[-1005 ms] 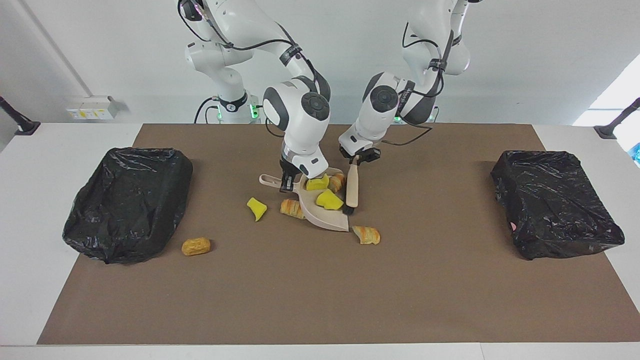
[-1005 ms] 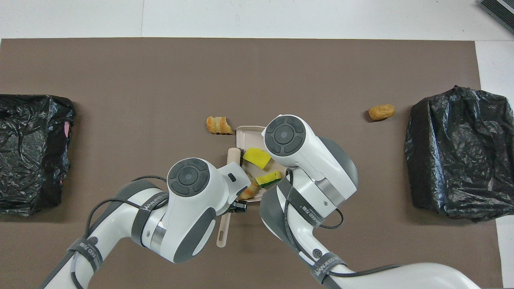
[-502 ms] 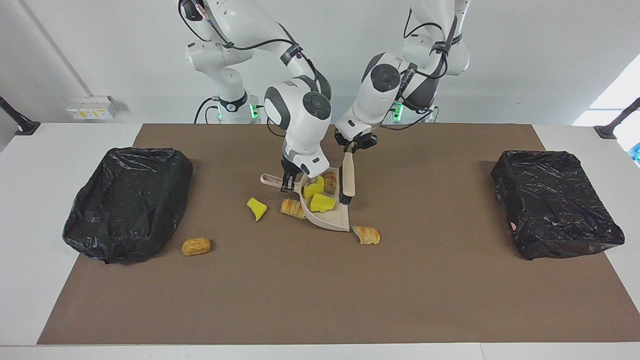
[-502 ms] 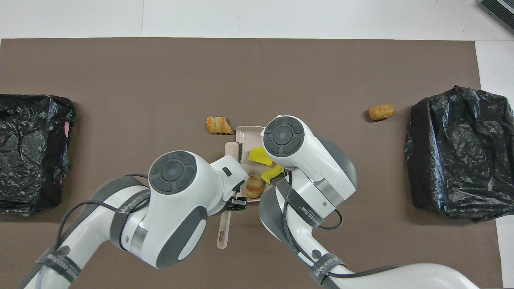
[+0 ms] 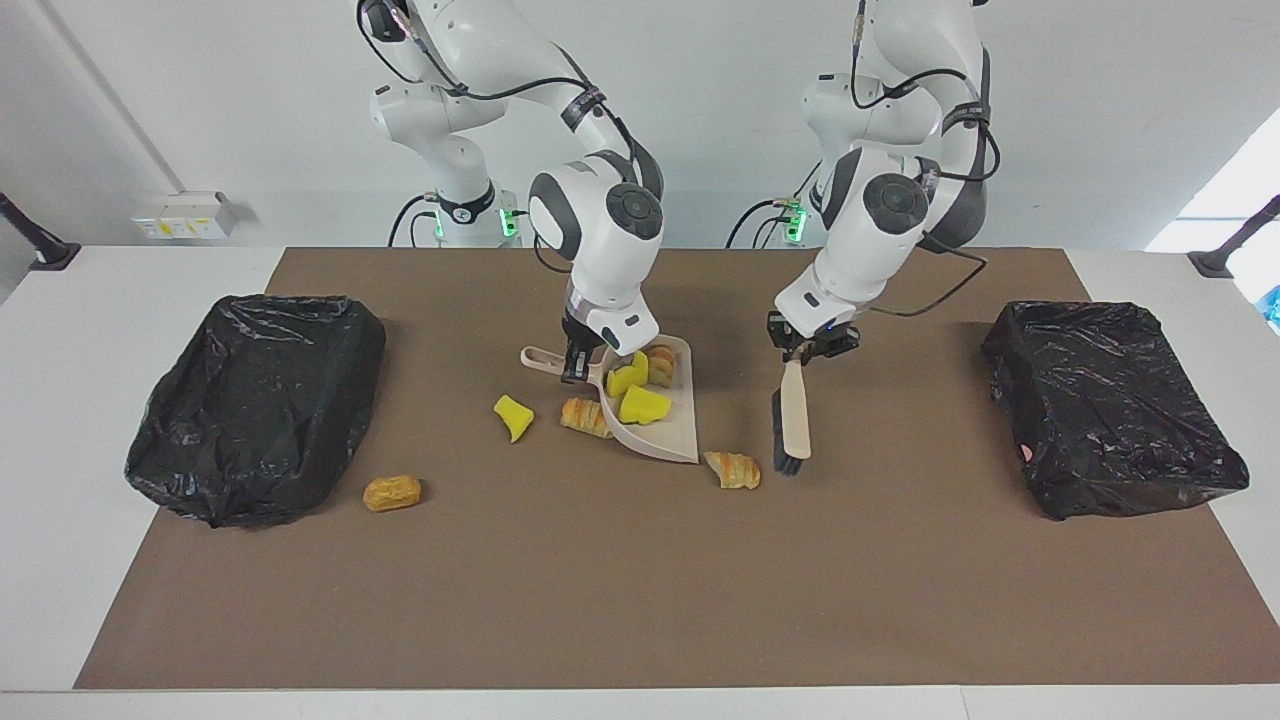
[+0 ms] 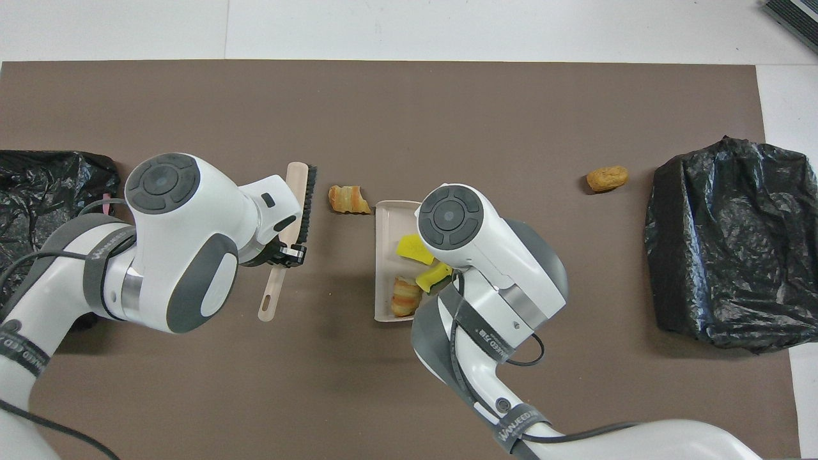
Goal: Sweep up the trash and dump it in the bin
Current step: 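Sweep the scraps into the dustpan with the left gripper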
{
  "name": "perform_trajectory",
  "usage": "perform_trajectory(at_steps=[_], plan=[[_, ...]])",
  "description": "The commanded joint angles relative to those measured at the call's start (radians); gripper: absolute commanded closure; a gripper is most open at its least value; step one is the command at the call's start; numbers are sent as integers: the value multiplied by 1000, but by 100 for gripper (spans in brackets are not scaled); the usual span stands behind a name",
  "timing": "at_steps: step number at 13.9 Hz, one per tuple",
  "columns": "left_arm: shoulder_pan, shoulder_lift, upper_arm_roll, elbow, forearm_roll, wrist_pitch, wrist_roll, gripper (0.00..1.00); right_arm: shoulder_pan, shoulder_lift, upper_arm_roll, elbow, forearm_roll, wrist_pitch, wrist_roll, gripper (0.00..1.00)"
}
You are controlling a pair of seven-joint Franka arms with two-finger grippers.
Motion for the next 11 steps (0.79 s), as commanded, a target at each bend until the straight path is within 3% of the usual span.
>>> perform_trajectory(at_steps=[1, 7, 11], plan=[[10, 73, -11, 63, 41, 3, 31, 100, -3, 13, 3, 40, -29, -61, 45, 100], [-45, 95, -19, 50, 38, 40, 31, 100, -9, 20, 6, 40, -43, -60, 129, 100], [-152, 41, -19, -16, 33, -1, -4, 100, -14, 30, 9, 31, -2, -17, 163, 100]])
